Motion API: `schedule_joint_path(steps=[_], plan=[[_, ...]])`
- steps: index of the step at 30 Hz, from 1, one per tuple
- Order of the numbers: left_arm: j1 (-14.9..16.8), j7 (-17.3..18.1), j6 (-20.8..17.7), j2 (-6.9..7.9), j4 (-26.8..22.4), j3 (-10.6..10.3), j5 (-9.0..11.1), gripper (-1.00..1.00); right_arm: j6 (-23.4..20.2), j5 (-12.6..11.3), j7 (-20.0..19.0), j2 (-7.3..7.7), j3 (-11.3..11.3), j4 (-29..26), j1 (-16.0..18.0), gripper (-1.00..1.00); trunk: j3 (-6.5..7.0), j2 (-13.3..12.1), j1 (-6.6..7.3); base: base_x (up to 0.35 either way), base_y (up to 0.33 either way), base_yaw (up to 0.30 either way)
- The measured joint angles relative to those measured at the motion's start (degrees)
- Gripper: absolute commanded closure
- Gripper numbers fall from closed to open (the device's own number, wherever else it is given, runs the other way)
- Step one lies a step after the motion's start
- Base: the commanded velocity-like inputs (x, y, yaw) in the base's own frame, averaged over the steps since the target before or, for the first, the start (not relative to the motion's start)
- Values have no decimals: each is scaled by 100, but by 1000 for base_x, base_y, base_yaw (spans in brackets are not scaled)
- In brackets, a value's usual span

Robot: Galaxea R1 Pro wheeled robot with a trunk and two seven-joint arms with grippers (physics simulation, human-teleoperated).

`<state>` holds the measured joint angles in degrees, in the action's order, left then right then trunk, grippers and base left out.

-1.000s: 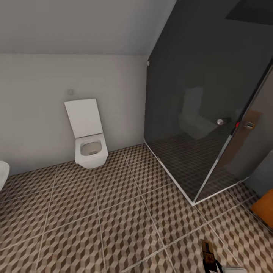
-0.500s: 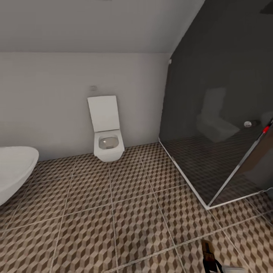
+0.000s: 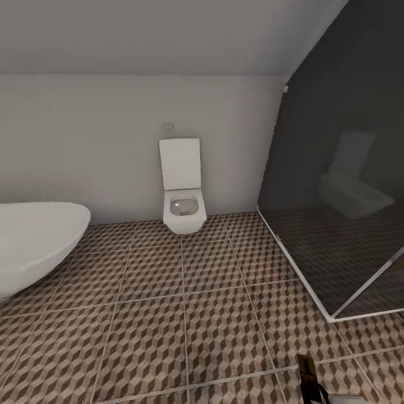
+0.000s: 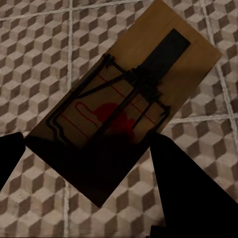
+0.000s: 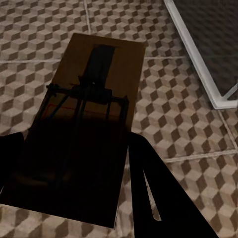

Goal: Take the four mousetraps from the cabinet in the bathroom and place them on the bathroom floor. Make sure all four end up on the same floor surface, and ensure that at least two of them are either under or directly next to the same bathroom sink.

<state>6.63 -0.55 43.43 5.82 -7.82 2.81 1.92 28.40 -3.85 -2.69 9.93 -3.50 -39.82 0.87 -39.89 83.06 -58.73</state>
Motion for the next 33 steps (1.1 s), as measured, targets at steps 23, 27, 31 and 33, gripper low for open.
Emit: schedule_joint_path(steps=[23, 27, 31, 33], plan=[[0, 0, 0, 8, -6, 9, 0, 100, 0, 0, 0, 0, 2, 0, 0, 100, -84, 0, 0, 0, 0, 269], [0, 0, 0, 7, -6, 9, 0, 100, 0, 0, 0, 0, 2, 2, 0, 100, -99, 0, 0, 0, 0, 269], [0, 0, 0, 8, -6, 9, 0, 100, 0, 0, 0, 0, 1, 1, 0, 100, -113, 0, 0, 0, 0, 269], [0, 0, 0, 8, -5, 9, 0, 100, 0, 0, 0, 0, -1, 2, 0, 100, -121, 0, 0, 0, 0, 269]])
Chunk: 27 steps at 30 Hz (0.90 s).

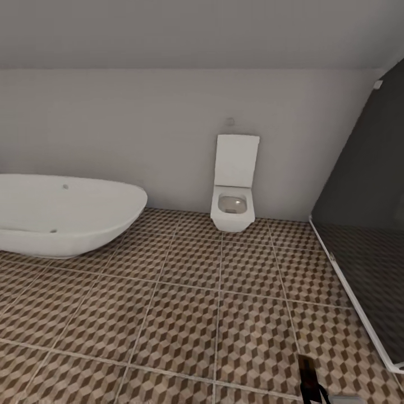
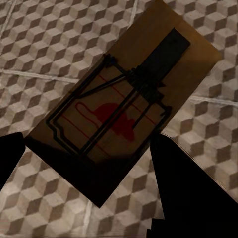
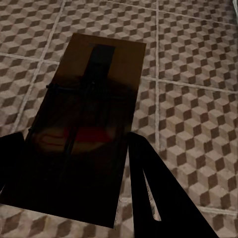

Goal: Take the four mousetraps from the cabinet in the bathroom and place them on the bathroom floor. Make sure all four end up on the same floor surface, and ensure that at least two of them are either under or directly next to the same bathroom sink.

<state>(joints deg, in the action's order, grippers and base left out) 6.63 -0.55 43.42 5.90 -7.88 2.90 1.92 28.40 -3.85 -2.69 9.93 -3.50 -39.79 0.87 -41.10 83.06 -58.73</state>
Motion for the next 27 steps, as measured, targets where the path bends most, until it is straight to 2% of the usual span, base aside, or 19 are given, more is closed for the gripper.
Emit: schedule_joint_path(steps=[27], plan=[[0, 0, 1, 0, 0, 0, 0, 100, 0, 0, 0, 0, 2, 1, 0, 100, -99, 0, 0, 0, 0, 269]])
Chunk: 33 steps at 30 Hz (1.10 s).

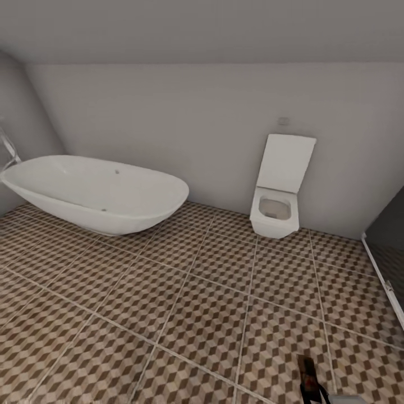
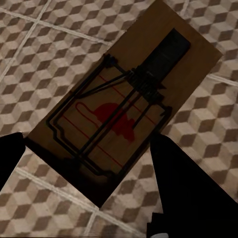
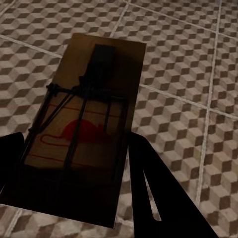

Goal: Take the four mousetraps from the cabinet in the bathroom and place them on the bathroom floor. Make sure all four end up on the same floor surface, and ensure that at least two of them are either under or directly next to the same bathroom sink.

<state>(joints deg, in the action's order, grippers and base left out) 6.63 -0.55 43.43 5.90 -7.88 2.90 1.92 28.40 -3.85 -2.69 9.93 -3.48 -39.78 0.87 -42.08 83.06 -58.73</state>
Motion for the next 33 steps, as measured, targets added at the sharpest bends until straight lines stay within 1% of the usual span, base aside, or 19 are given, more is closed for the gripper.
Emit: schedule_joint_path(steps=[17, 33], plan=[[0, 0, 0, 0, 0, 0, 0, 100, 0, 2, 0, 0, 1, -3, 0, 100, -60, 0, 0, 0, 0, 271], [0, 0, 0, 0, 0, 5, 0, 100, 9, 8, 0, 0, 2, -3, 0, 100, -64, 0, 0, 0, 0, 287]])
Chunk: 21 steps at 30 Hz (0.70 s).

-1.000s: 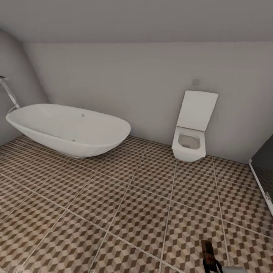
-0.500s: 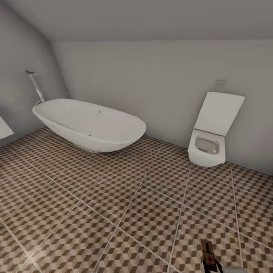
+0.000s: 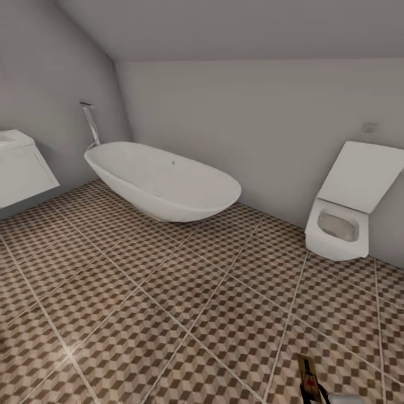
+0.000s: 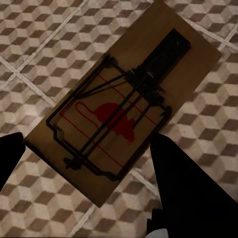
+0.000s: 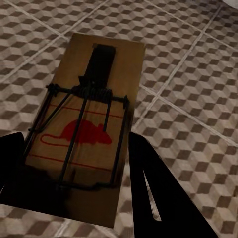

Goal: Take the four mousetraps from the cabinet in the bathroom and place them on the bathroom floor. Make sure all four end up on the same floor surface, and ensure that at least two of them are either under or directly next to the same bathroom sink.

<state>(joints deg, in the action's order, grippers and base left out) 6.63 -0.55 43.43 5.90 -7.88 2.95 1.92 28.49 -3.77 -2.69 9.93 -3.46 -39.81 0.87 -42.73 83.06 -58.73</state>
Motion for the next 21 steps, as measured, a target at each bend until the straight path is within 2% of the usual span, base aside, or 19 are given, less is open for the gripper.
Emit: schedule_joint_path(steps=[21], plan=[[0, 0, -1, 0, 0, 4, 0, 100, -2, 0, 0, 0, 0, 7, 0, 100, 0, 0, 1, 9, 0, 288]])
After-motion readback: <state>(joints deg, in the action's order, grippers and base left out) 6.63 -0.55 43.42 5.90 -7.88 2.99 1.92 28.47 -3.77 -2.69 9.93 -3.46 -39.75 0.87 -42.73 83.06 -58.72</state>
